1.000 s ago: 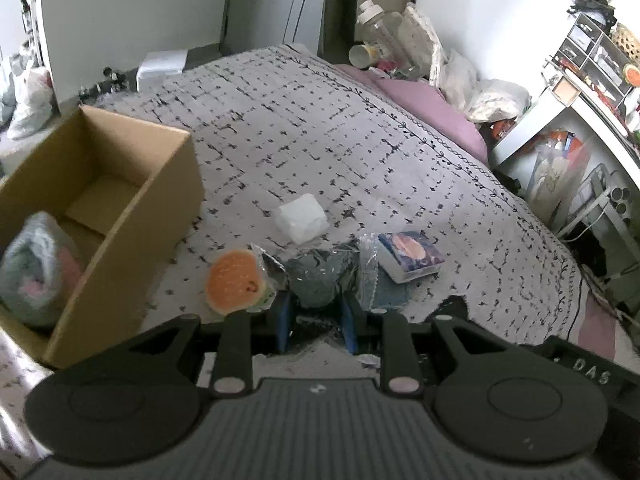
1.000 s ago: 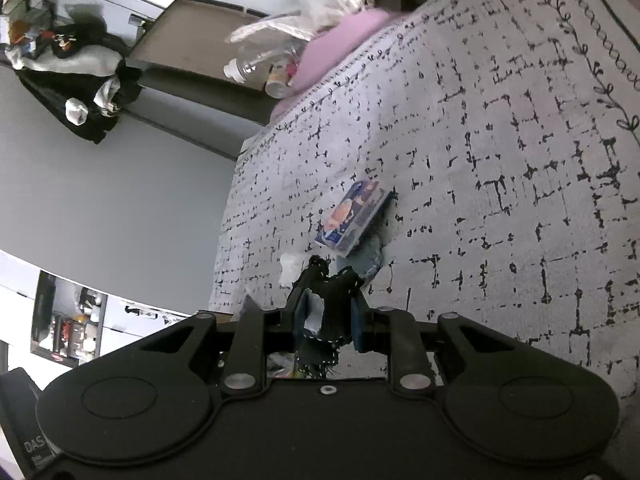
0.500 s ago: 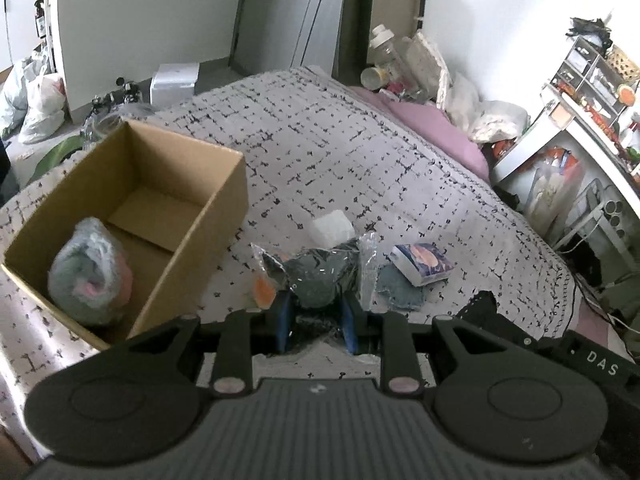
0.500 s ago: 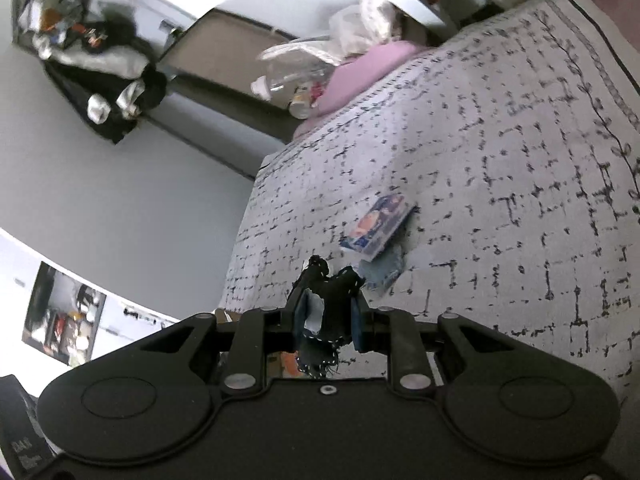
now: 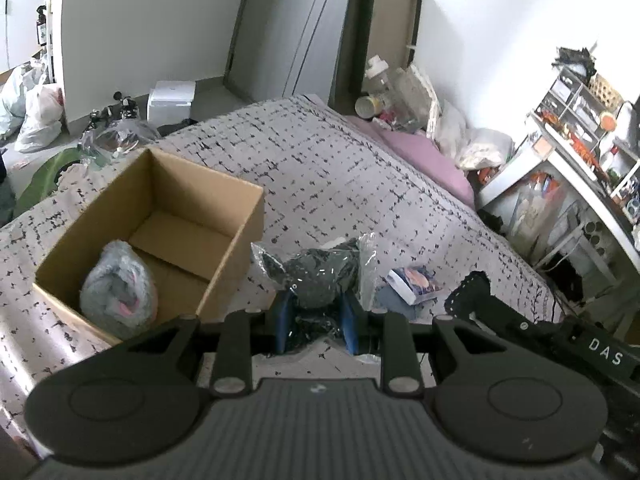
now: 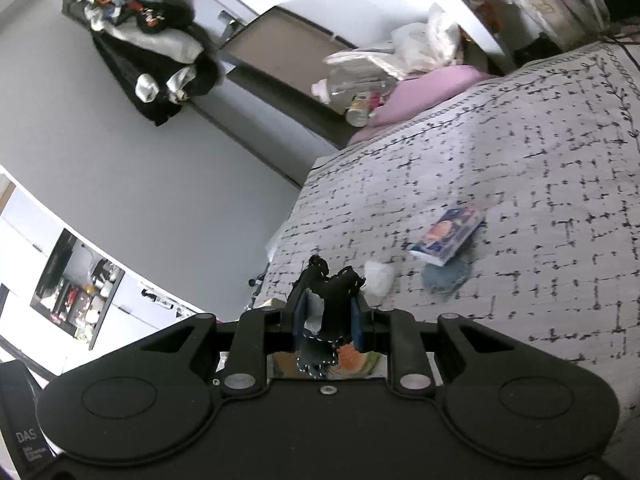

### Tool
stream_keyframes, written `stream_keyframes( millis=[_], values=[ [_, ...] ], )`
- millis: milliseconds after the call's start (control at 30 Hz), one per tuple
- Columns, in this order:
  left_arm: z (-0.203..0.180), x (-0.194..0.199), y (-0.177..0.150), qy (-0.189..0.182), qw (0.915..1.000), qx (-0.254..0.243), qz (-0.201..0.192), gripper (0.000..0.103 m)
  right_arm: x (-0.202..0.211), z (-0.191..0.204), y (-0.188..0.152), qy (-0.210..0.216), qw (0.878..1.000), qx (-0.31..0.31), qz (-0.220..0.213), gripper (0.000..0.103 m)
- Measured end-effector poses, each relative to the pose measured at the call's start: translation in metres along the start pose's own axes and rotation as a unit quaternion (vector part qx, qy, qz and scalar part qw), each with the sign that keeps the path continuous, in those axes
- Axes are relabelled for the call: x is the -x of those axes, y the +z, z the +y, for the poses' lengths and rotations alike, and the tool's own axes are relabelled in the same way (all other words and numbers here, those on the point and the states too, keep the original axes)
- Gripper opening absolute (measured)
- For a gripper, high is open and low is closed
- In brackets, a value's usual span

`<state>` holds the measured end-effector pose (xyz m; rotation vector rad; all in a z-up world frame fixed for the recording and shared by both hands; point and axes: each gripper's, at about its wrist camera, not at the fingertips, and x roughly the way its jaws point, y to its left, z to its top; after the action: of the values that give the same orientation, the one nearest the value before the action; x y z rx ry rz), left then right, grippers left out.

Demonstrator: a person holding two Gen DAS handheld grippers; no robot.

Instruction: Organize soft objects

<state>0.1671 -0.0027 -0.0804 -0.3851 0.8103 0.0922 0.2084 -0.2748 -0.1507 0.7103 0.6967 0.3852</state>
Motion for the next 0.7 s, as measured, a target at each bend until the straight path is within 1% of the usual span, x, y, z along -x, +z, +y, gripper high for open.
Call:
stream_keyframes(
  millis=[200,300,400,700],
  values=[
    [0.015,0.011,0.007,0.002,0.9998,0.009,-0.016,0.026,-0.005,0.016,-0.006,0.005,1.0,0.012,0.004,0.023],
    [0.023,0.014,0.01,0.008,0.9997,0.013,-0.019,0.026,-0.008,0.022,-0.008,0.007,1.0,0.017,0.006,0.023],
    [0.034,0.017,0.013,0.005,0.9994,0.027,-0.021,0.026,-0.012,0.029,-0.011,0.008,1.0,0.022,0.011,0.023],
    [0.064,0.019,0.018,0.012,0.9987,0.042,-0.028,0.026,-0.029,0.052,-0.021,0.01,0.999,0.041,0.024,0.023]
  ],
)
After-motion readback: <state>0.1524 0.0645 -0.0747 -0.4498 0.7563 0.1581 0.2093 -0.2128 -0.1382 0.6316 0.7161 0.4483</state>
